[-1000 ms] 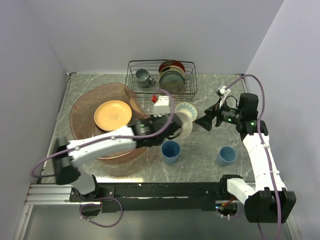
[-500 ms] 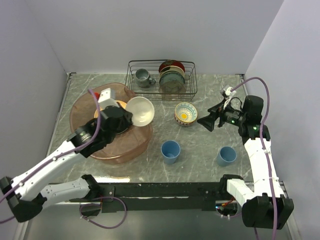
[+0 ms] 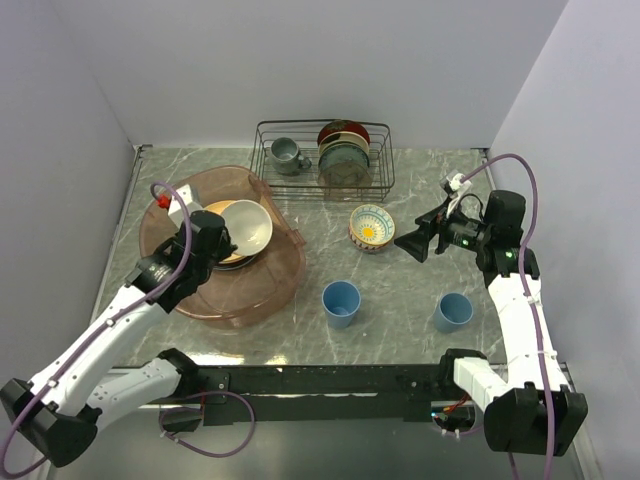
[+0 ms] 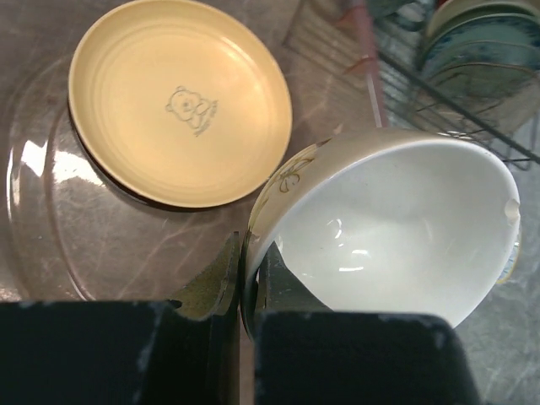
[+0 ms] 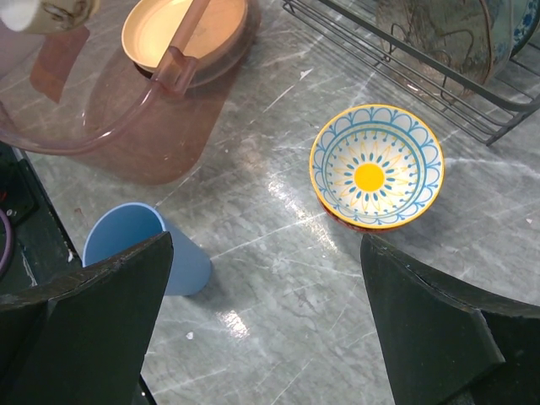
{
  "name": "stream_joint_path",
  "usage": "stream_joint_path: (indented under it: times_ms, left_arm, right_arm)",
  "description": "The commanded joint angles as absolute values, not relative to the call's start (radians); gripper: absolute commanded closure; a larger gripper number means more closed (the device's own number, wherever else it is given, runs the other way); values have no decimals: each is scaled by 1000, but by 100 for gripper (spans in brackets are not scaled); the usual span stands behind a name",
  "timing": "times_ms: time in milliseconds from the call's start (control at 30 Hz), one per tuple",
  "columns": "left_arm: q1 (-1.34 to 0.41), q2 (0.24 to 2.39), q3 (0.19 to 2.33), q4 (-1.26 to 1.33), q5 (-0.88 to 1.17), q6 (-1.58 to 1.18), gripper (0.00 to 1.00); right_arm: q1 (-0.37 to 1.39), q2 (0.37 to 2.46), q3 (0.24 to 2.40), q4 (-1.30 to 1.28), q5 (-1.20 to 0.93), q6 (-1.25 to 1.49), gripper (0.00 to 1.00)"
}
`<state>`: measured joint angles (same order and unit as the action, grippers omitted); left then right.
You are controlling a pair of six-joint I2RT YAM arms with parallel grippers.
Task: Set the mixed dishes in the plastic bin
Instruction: Place the bowl in the plastic bin.
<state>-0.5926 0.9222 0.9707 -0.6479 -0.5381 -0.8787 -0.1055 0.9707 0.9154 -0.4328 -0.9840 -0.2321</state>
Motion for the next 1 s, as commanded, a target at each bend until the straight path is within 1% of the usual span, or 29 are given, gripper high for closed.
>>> stream_joint_path:
  times_ms: [0,333,500,967]
  left_arm:
    - [-537,928,956,-545,-471,-890,99]
    - [-469,1026,897,-500,-331,-853,99]
    - [-451,1071,874,-477,-275,-845,97]
    - [-436,1215,819,-400,-140,-839,95]
  right_arm:
    - [-114,973,914,-394,-977,-236,0]
    - [-114,980,917,-402,-969,-241,0]
    - [-112,982,917,-403,-966,-242,0]
    - [-112,988,919,-405,-960,-245,0]
